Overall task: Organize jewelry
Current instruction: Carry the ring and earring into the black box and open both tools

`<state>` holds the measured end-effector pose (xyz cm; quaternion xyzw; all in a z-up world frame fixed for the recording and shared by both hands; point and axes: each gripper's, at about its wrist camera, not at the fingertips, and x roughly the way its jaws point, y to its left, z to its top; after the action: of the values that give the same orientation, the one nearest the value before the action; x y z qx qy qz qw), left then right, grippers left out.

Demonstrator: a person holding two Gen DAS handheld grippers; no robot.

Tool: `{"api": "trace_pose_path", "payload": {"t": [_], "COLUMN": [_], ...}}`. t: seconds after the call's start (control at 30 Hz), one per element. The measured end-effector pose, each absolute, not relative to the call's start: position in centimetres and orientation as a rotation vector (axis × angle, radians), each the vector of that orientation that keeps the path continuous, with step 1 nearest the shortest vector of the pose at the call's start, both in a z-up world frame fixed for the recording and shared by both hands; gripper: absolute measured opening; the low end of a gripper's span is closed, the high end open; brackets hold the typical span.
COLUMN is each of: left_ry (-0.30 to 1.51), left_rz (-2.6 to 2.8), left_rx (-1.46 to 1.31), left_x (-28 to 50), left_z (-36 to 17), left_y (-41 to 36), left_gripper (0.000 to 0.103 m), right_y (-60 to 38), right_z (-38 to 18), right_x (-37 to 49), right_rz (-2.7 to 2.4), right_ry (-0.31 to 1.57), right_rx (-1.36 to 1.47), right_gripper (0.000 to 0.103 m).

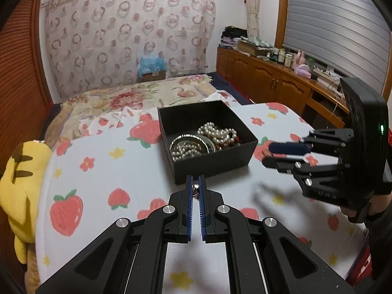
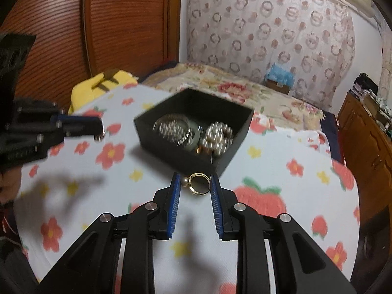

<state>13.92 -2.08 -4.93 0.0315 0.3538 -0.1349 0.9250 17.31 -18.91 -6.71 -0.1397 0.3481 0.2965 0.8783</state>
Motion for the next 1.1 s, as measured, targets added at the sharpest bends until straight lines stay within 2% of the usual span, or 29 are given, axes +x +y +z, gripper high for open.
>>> {"api": "trace_pose_path", "payload": {"t": [0.43,0.5,0.53,1.1], "left_ry": [0.712,0.711,0.71,0.723], "left_rz": [-0.263,-0.263,-0.261,-0.24], "left_rx": [0.077,0.079,0.083,0.095], "left_x": [15.5,15.5,15.8,21.9], "left_z": [-4.3,-4.3,-4.2,-5.8], "left_y": [-2.0,-1.9,-2.0,-4.6], "left_gripper": [0.004,0.004,0.004,0.004], "right_y": [-16.4,-16.5,-16.6,-22.0], "right_z": [-5.2,-5.2,-5.2,-6.2], "right_x": [22.3,22.9,23.1,22.3], "right_rz": [0.619,0.608,0.604,0.55], "right_ry": [0.702,0.704,0.702,0.704], "right_rx": [-0.239,-0.231,-0.223,-0.149], "right_gripper": [0.028,0.044,0.057,0.058]}}
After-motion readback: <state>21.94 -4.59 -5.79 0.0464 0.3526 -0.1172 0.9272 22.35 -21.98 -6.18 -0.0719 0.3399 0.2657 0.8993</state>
